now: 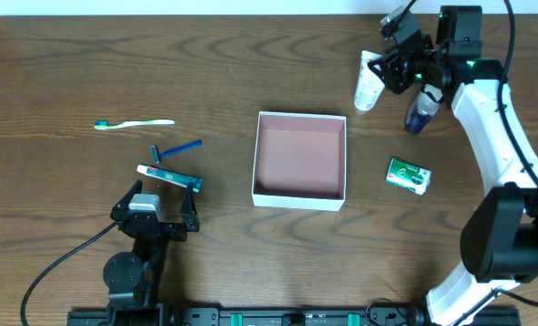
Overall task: Pack container
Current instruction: 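Move the right gripper up to the white lotion tube and grasp it, then lift the lotion tube with the right gripper and carry it over the box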
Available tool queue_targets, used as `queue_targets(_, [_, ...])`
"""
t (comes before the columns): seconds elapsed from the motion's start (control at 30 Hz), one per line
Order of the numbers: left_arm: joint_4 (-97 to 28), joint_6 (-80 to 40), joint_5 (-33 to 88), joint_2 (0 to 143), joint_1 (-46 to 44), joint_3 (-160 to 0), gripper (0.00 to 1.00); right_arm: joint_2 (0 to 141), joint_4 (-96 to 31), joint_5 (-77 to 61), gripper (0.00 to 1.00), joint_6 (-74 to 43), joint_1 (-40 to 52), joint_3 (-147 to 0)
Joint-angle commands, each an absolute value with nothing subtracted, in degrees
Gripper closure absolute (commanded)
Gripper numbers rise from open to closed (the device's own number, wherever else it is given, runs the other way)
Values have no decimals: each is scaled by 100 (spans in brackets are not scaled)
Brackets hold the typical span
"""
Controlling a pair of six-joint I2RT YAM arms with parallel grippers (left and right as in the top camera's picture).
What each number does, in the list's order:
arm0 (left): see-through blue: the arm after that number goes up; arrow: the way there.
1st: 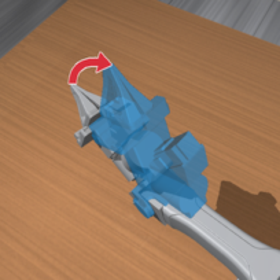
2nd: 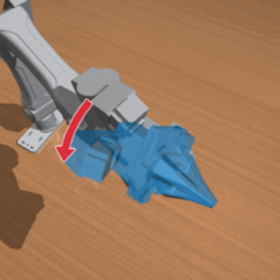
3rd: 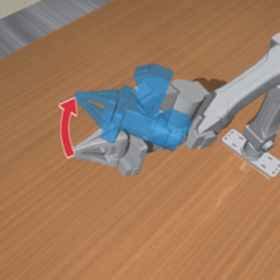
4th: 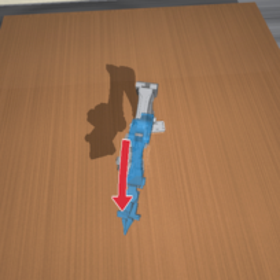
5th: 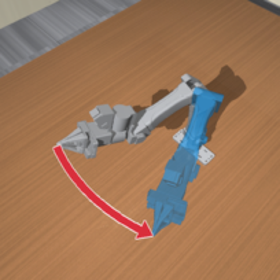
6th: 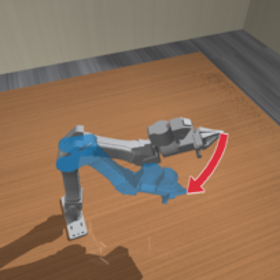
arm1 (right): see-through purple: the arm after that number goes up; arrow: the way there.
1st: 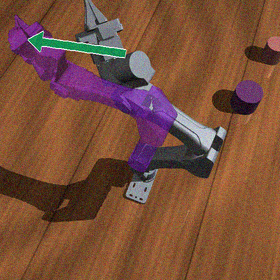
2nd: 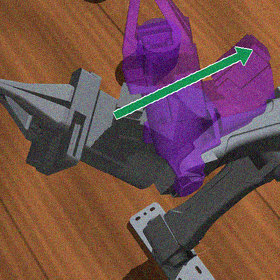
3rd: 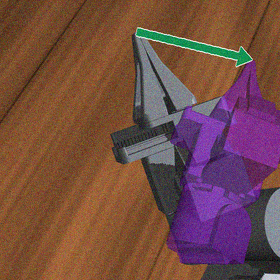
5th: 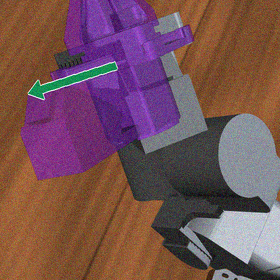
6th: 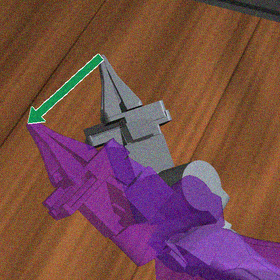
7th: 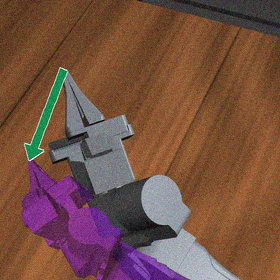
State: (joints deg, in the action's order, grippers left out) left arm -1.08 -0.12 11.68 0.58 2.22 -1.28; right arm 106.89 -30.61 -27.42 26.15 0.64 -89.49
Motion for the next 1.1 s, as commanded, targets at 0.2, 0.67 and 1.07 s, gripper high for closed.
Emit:
queue_targets(0.2, [-294, 21, 1286, 23, 250, -23, 2, 10984, -3061, -3024, 83, 2576, 5, -8912])
queue_targets(0.67, [-294, 21, 1286, 23, 250, -23, 2, 10438, -2790, -1868, 99, 674, 34, -8986])
queue_targets(1.07, [-294, 21, 1286, 23, 250, -23, 2, 8211, -3750, 47, 99, -419, 926, -8989])
